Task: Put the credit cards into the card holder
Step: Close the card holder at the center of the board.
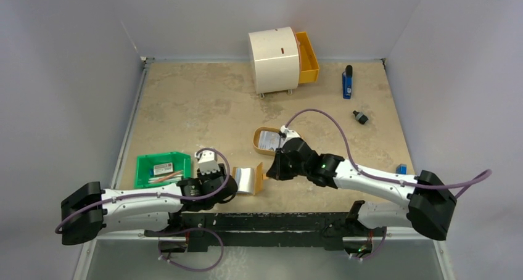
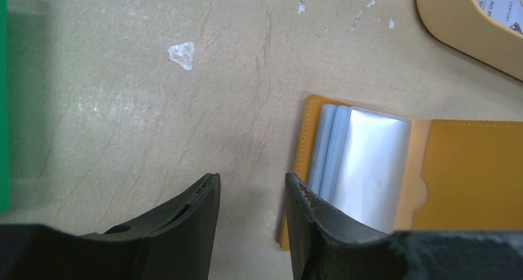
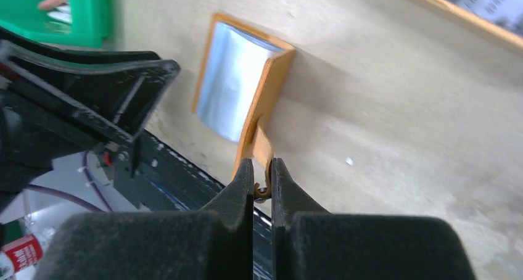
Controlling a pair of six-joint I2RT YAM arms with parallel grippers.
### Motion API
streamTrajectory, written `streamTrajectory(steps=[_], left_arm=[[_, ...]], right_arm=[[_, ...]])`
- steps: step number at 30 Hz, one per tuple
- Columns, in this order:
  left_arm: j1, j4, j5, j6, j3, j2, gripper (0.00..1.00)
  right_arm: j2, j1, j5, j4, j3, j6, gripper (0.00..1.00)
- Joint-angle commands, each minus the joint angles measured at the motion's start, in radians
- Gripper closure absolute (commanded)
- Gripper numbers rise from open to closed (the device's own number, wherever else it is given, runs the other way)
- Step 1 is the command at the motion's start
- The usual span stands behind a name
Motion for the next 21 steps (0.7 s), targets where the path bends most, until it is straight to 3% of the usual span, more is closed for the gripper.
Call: streamTrajectory(steps=[1,8,21], left_arm=[[0.003,0.124,0.037,-0.013,-0.008,0.002,0.54],[0.099,0.509,0.247,0.071,-0.104,0.084,0.51],[0.13,0.743,0.389,0.11,-0.164,0.172,0.61]], right_arm=[[-0.093,0.002,0.083,-0.087,-0.081,0.052,1.0],[-0.155,0.002,0.084,-0.102,-0.116,0.066,1.0],[-0.025,0.002,-0.03,0.124,-0.055,0.081,1.0]])
